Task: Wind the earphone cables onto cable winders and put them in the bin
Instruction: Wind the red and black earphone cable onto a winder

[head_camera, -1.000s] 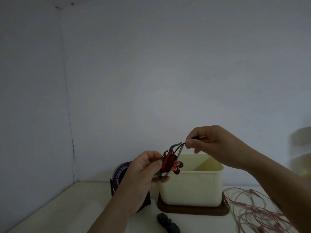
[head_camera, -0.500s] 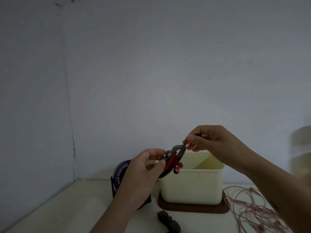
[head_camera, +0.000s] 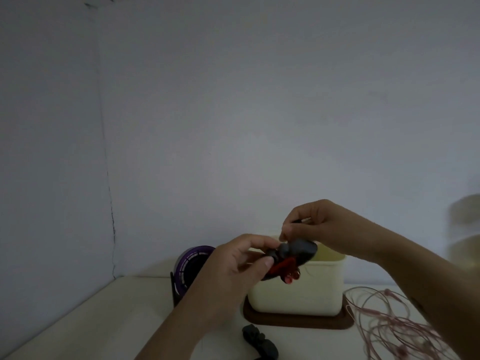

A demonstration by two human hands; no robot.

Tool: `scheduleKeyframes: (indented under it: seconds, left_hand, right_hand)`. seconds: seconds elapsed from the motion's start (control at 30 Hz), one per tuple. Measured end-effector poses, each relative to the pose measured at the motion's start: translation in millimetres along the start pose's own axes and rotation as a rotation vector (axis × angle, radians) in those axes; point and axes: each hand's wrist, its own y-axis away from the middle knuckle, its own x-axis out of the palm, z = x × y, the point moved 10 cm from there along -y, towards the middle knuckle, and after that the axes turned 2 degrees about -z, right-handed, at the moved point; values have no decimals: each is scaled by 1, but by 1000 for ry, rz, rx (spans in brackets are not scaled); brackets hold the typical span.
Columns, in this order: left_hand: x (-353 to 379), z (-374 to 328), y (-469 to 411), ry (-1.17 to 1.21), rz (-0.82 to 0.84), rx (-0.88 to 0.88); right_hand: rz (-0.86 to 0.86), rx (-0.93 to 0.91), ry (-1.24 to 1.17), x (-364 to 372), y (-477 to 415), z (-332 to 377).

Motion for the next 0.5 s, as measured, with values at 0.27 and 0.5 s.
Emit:
scheduleKeyframes:
  seconds: [0.27, 0.5]
  left_hand:
    - [-18, 17, -6, 265, -204, -62]
    - [-3, 43, -6, 938, -374, -274]
  right_hand:
    - [-54, -76, 398, 22, -6, 25]
    - [-148, -52, 146, 28, -5, 17]
